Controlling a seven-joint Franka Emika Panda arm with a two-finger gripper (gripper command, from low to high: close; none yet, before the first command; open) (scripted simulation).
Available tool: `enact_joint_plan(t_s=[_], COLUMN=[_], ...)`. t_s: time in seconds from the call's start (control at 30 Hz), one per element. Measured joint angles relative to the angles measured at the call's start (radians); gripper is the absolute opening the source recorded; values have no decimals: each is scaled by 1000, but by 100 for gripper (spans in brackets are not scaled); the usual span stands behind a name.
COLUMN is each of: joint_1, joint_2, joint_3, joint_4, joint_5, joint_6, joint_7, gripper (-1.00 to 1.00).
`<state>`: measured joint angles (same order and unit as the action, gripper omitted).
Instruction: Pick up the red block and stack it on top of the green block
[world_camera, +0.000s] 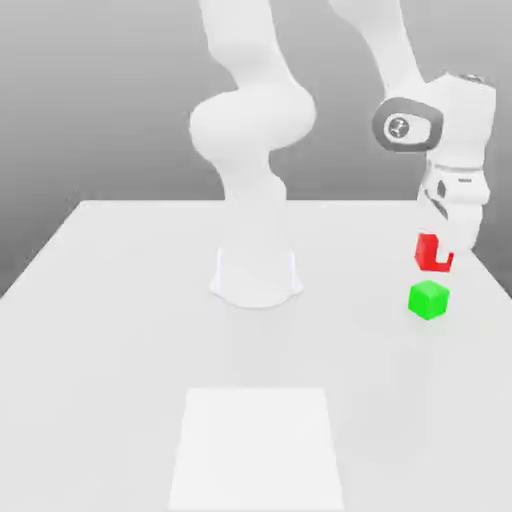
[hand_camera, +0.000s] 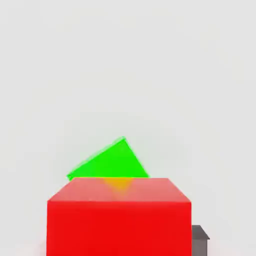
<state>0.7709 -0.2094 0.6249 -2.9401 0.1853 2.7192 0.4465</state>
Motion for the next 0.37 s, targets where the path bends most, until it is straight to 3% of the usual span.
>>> enact_joint_plan(t_s=[0.37], joint_1=[-141], joint_2=[160], joint_3=[55], joint_4=[3], joint_5=[-289], joint_6=[108], joint_7=[197], gripper=[-100])
